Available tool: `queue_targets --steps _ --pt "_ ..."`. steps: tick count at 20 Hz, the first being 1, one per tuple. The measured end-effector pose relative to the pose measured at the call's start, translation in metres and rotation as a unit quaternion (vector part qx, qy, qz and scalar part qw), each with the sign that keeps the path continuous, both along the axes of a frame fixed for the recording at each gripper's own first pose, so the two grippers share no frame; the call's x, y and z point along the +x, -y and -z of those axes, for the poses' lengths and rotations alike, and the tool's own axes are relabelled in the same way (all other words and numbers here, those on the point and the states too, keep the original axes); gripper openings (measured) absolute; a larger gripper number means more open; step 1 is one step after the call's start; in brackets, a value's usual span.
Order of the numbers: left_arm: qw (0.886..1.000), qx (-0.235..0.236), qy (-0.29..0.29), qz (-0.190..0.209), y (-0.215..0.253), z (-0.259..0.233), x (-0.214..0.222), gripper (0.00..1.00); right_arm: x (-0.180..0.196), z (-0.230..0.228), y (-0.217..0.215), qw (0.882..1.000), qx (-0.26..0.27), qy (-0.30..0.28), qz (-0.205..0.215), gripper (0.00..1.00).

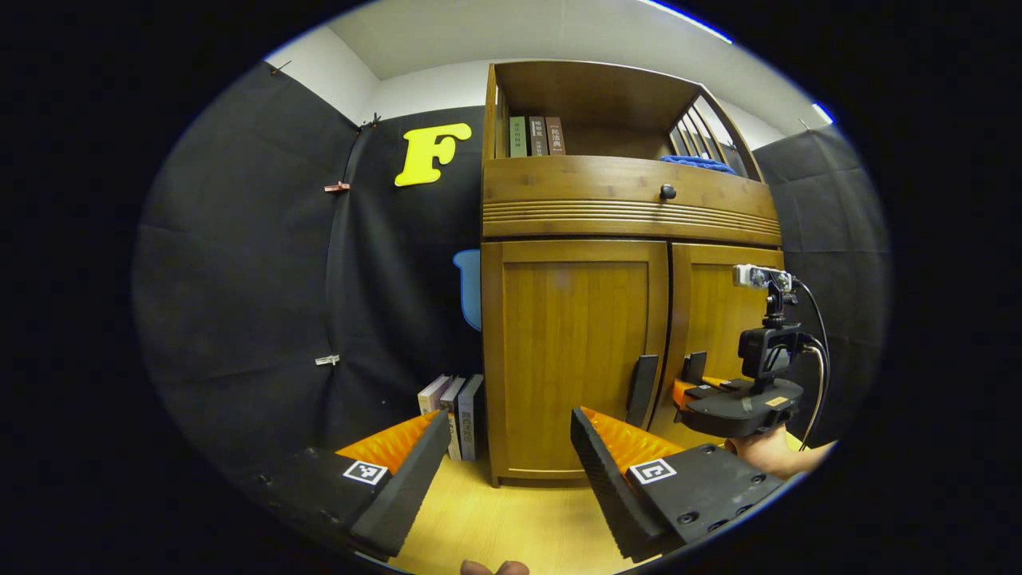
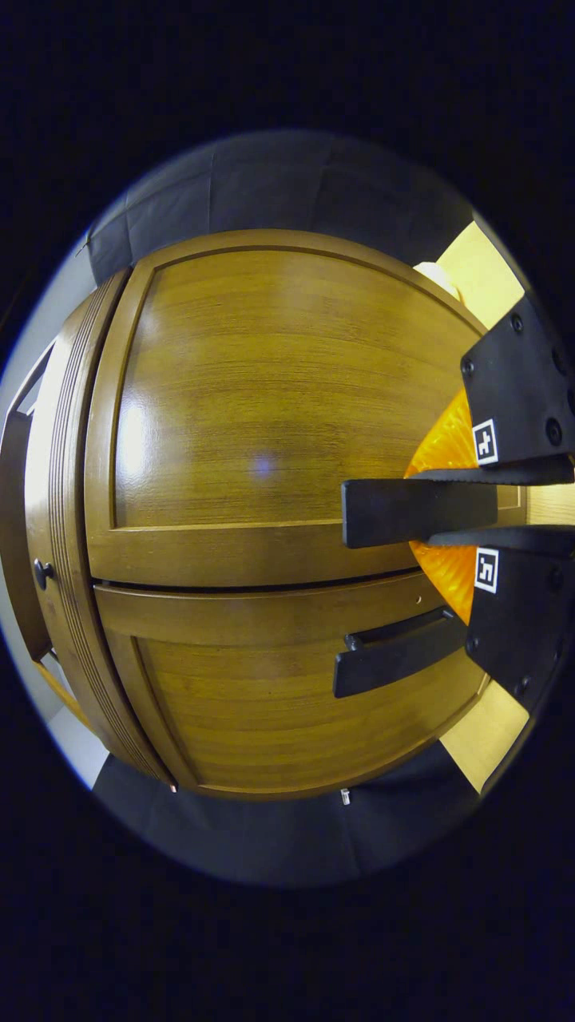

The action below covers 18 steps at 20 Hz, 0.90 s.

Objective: Open the right door of the double-door shoe cabinet with the right hand, and open the left door with the left hand.

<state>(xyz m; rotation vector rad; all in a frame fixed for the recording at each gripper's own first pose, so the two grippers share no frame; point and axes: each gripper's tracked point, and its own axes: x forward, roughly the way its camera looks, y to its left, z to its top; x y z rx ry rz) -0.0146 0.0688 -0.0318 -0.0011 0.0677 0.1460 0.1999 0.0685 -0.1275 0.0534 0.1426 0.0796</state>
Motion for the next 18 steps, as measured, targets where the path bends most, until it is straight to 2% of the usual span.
queue_targets --steps 8,9,10,15,16,18 --pt "1.000 -0.005 0.013 0.025 0.017 -0.006 0.003 0.94 -0.066 -0.004 0.020 0.999 0.023 0.001 -0.038 0.23" --pt "0.999 -0.006 0.014 0.030 0.021 -0.007 0.005 0.94 -0.075 -0.005 0.024 0.999 0.030 -0.001 -0.040 0.19" --pt "0.999 -0.007 0.014 0.034 0.025 -0.007 0.006 0.94 -0.083 -0.005 0.028 0.999 0.032 -0.002 -0.041 0.23" --pt "0.998 -0.008 0.021 0.051 0.040 -0.011 0.009 0.94 -0.120 -0.009 0.056 0.999 0.035 -0.003 -0.034 0.23" --pt "0.998 -0.009 0.022 0.054 0.043 -0.011 0.010 0.92 -0.127 -0.008 0.063 0.999 0.036 -0.004 -0.029 0.23" --pt "0.998 -0.010 0.024 0.058 0.047 -0.012 0.010 0.94 -0.138 -0.008 0.076 0.999 0.040 -0.005 -0.018 0.23"
